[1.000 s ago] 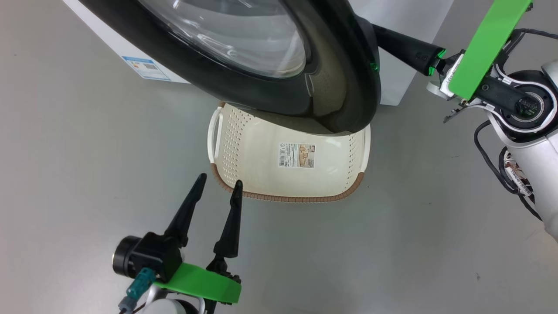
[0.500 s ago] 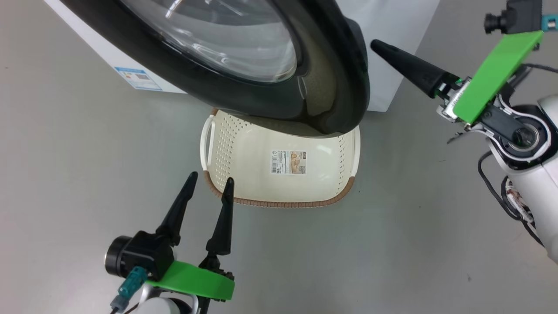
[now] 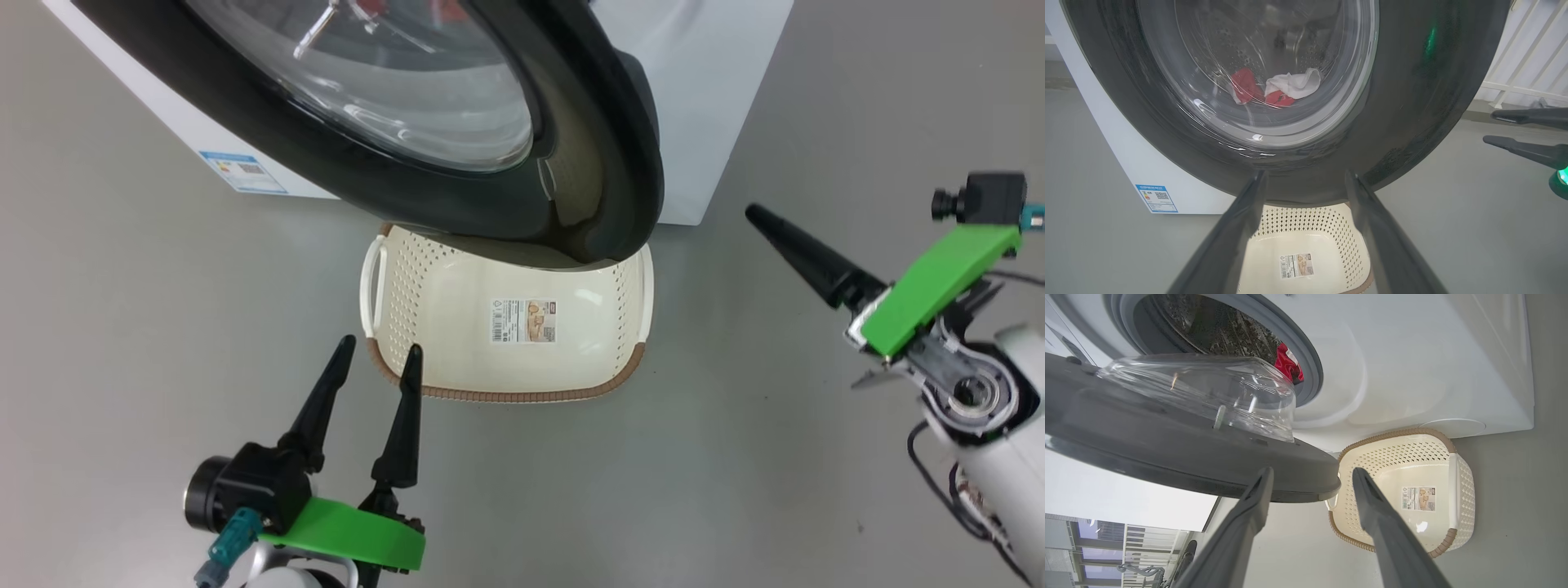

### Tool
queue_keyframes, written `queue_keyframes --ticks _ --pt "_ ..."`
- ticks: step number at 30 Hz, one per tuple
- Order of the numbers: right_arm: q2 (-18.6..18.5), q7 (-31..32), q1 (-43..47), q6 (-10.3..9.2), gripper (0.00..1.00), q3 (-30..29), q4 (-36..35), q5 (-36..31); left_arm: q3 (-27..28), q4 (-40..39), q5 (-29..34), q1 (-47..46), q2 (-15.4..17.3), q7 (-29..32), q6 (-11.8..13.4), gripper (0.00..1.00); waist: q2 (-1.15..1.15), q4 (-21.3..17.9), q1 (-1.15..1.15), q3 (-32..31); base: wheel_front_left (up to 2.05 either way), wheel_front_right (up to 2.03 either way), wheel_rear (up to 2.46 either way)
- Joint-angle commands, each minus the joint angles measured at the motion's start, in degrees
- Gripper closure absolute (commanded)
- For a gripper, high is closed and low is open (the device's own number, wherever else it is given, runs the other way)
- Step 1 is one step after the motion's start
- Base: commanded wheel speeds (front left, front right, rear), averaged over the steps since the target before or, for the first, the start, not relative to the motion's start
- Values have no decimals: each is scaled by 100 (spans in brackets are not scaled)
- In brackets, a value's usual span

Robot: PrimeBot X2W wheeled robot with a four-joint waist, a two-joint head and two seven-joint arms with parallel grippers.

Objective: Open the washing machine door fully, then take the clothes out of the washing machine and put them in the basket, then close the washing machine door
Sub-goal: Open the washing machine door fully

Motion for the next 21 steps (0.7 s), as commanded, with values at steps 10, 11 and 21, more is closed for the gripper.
queue_keyframes --ticks 10,11,21 --pt "-275 -833 990 44 0 285 -153 -399 334 -91 60 270 64 -69 -49 0 0 -143 0 -212 0 0 0" --pt "-302 -917 1046 44 0 330 -116 -448 342 -90 63 283 64 -69 -52 0 0 -152 0 -226 0 0 0" --pt "-518 -1876 1492 44 0 767 81 -853 413 -77 83 415 64 -69 -62 0 0 -244 0 -370 0 0 0"
